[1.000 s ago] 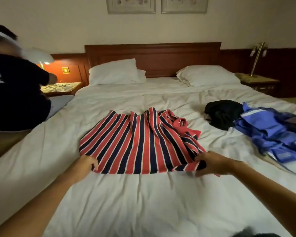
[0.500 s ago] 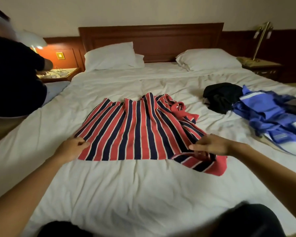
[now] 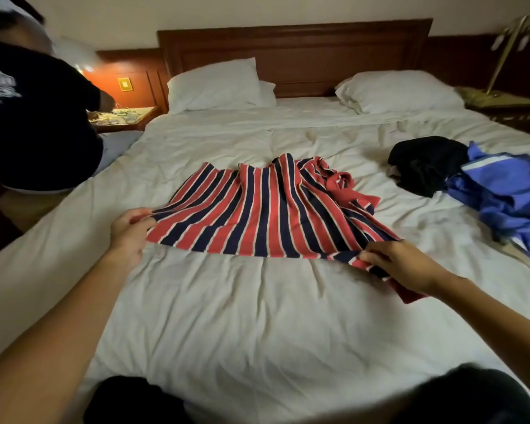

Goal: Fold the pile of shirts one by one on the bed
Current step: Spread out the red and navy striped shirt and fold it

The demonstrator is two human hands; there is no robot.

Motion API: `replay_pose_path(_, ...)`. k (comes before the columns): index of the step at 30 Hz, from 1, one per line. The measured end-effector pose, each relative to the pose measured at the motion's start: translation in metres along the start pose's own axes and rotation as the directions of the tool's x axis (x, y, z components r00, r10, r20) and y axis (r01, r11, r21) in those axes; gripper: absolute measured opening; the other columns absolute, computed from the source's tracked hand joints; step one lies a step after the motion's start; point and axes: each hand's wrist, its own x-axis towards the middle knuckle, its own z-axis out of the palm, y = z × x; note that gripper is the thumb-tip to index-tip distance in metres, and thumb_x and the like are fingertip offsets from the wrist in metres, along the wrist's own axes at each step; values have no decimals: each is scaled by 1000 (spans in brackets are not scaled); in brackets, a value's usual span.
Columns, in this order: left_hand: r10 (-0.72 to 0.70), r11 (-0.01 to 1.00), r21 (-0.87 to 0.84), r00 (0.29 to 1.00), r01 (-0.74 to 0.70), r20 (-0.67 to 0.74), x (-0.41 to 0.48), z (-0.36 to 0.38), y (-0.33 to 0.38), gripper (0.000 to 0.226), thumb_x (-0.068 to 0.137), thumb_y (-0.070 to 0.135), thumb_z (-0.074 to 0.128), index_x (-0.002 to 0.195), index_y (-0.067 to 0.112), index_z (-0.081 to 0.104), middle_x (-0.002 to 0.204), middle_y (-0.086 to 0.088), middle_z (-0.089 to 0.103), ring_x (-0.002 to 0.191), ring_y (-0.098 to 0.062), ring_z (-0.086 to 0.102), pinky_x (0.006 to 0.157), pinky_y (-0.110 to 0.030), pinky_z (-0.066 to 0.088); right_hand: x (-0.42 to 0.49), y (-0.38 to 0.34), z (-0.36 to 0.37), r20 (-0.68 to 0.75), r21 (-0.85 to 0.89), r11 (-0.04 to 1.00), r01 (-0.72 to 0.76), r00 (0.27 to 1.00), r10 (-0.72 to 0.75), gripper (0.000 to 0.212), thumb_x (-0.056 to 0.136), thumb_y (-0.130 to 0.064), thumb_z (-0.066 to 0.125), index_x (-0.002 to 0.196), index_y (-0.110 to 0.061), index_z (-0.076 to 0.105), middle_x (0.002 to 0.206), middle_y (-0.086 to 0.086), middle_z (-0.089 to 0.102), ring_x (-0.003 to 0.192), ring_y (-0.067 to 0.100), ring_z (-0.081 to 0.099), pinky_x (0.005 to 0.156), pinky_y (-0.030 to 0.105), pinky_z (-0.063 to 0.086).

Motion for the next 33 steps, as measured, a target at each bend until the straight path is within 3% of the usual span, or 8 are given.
replay_pose_path(6, 154, 962, 245, 980, -121, -122, 19, -15, -1, 36, 76, -6, 68, 109, 8, 72, 108, -18, 69, 86, -31, 68, 79, -37, 59, 5, -3, -12, 158, 260, 952, -163, 980, 124, 46, 83, -67, 51, 87, -27, 72, 84, -5, 71, 80, 16, 67, 79, 34, 53)
replay_pose_path(11, -98, 374, 928, 994, 2, 38, 20, -40, -26, 81, 72, 52, 83, 138, 22, 47, 140, -21, 43, 119, -44, 51, 103, -51, 45, 3, -9, -6, 299, -280, 958, -56, 944, 143, 59, 76, -82, 52, 120, -42, 54, 111, -15, 58, 98, 6, 57, 88, 29, 49)
replay_pose_path(15, -255, 620, 775, 966, 122, 51, 12, -47, -35, 72, 77, 62, 74, 116, 3, 66, 110, -19, 69, 98, -38, 65, 96, -49, 52, -8, -3, 9, 235, -327, 941, 91, 972, -13, 52, 80, -74, 58, 123, -46, 51, 108, -20, 50, 96, 3, 52, 85, 22, 47)
replay_pose_path(21, 27, 647, 761, 999, -46, 38, 5, -42, -39, 22, 84, 15, 76, 70, 10, 60, 93, -31, 67, 68, -30, 57, 61, -34, 42, -4, -4, 12, -6, -74, 997, 12, 1000, -13, 9, 99, -36, 56, 91, -40, 60, 89, -16, 67, 78, 4, 62, 68, 19, 45)
replay_pose_path(24, 152, 319, 933, 981, -166, 122, 4, -37, -31, 19, 81, 14, 76, 93, 18, 62, 111, -19, 60, 97, -37, 55, 85, -42, 45, -3, -6, 9, -48, 75, 996, -45, 998, 49, 8, 98, -45, 52, 97, -41, 59, 88, -16, 66, 78, 3, 63, 70, 23, 47)
replay_pose_path(27, 164, 142, 927, 932, -348, 325, -10, -16, -33, 40, 84, 40, 74, 120, 34, 57, 133, -6, 48, 126, -32, 39, 106, -47, 30, -12, -6, 4, 94, -86, 996, 26, 995, -17, 63, 76, -80, 56, 131, -53, 41, 118, -29, 52, 101, -3, 54, 84, 18, 44)
replay_pose_path(30, 112, 214, 783, 810, -585, 575, -31, 13, -41, 47, 91, 56, 61, 135, 40, 53, 151, 5, 39, 139, -22, 34, 114, -44, 23, -28, 7, 2, 148, -321, 936, 142, 984, -98, 93, 65, -88, 54, 145, -57, 19, 134, -22, 33, 113, -1, 36, 97, 25, 36)
replay_pose_path(33, -42, 468, 669, 741, -578, 670, -49, 41, -52, 53, 93, 60, 54, 143, 41, 48, 159, 12, 30, 144, -18, 32, 119, -43, 27, -45, 21, 0, 35, -377, 916, 139, 990, -136, 73, 71, -72, 64, 136, -51, 36, 129, -16, 34, 107, 3, 39, 95, 27, 40)
